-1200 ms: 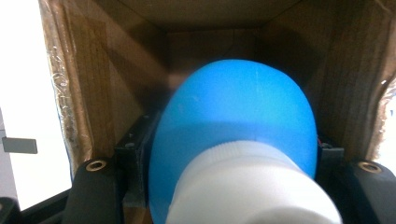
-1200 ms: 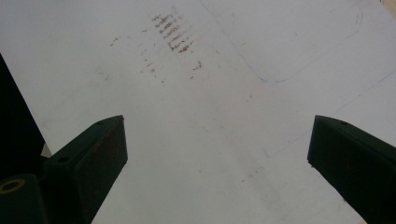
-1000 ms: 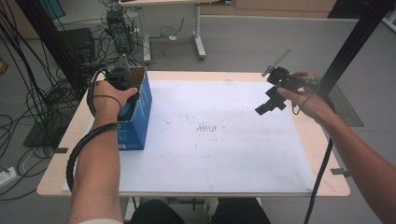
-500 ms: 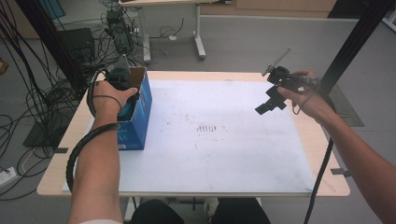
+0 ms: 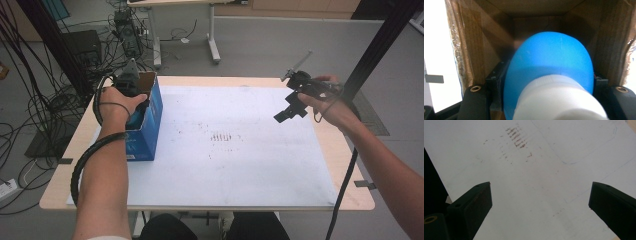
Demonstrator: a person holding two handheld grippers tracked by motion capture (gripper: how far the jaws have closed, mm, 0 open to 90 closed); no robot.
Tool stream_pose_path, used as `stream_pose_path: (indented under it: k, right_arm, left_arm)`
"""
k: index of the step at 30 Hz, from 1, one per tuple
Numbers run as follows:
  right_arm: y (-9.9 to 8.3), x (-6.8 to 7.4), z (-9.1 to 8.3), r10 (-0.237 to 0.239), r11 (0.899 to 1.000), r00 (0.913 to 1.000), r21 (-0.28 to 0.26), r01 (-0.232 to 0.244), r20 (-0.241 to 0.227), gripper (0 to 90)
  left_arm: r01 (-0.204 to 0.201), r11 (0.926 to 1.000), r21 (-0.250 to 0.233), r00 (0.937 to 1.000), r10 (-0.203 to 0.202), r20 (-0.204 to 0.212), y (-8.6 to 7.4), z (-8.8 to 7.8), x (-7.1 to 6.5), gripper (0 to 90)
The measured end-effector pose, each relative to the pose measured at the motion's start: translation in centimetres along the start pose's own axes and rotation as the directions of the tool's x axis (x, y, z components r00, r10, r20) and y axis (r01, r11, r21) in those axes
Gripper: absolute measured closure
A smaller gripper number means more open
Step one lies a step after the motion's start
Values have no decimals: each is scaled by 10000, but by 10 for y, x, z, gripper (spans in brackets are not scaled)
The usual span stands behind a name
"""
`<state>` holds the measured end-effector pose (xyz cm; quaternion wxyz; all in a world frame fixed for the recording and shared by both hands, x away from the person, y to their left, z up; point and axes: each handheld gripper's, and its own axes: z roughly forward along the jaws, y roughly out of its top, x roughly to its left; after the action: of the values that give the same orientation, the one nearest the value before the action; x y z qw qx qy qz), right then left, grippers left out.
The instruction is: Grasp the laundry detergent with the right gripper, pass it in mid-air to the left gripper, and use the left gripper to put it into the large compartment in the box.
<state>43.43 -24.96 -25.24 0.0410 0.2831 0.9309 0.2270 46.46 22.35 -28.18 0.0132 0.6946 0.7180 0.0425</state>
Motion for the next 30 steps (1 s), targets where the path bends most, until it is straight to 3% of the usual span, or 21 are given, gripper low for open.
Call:
stream_pose_path:
  k: [30]
  right_arm:
    - [2,2,0,-76,10000,10000,20,76,20,49]
  left_arm:
    - [22,10000,-43,10000,-22,30,-1,0,1,351]
